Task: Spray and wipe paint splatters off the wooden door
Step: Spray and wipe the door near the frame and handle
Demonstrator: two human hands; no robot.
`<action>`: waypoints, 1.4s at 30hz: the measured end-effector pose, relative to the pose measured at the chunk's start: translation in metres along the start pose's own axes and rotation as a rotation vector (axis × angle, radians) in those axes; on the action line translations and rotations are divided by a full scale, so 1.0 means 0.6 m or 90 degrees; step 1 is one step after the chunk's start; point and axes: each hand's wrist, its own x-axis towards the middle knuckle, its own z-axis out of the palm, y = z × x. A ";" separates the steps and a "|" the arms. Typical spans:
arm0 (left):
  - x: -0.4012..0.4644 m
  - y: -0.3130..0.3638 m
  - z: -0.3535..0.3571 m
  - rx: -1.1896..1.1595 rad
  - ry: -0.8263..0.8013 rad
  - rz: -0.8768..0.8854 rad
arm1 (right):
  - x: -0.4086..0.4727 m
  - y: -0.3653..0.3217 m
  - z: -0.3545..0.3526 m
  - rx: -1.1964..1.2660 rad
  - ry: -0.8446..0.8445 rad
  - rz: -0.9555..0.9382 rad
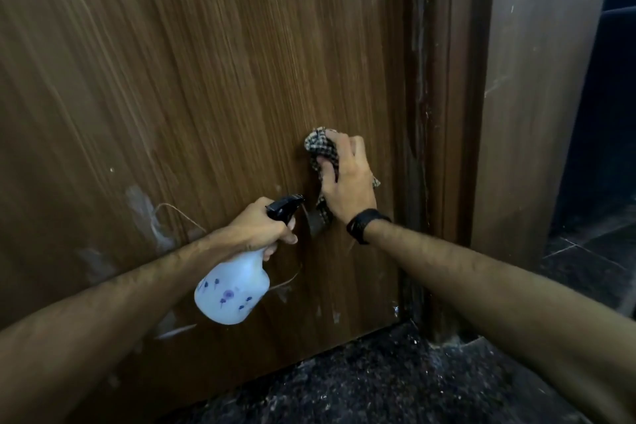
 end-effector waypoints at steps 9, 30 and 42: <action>-0.037 -0.047 -0.008 -0.006 -0.022 -0.031 | -0.167 0.069 0.023 -0.107 -0.283 -0.109; -0.048 -0.086 0.009 0.031 -0.064 -0.011 | -0.167 0.064 0.029 0.003 -0.087 0.089; 0.007 -0.067 0.084 0.082 -0.118 -0.049 | -0.117 0.120 -0.019 -0.017 0.058 0.142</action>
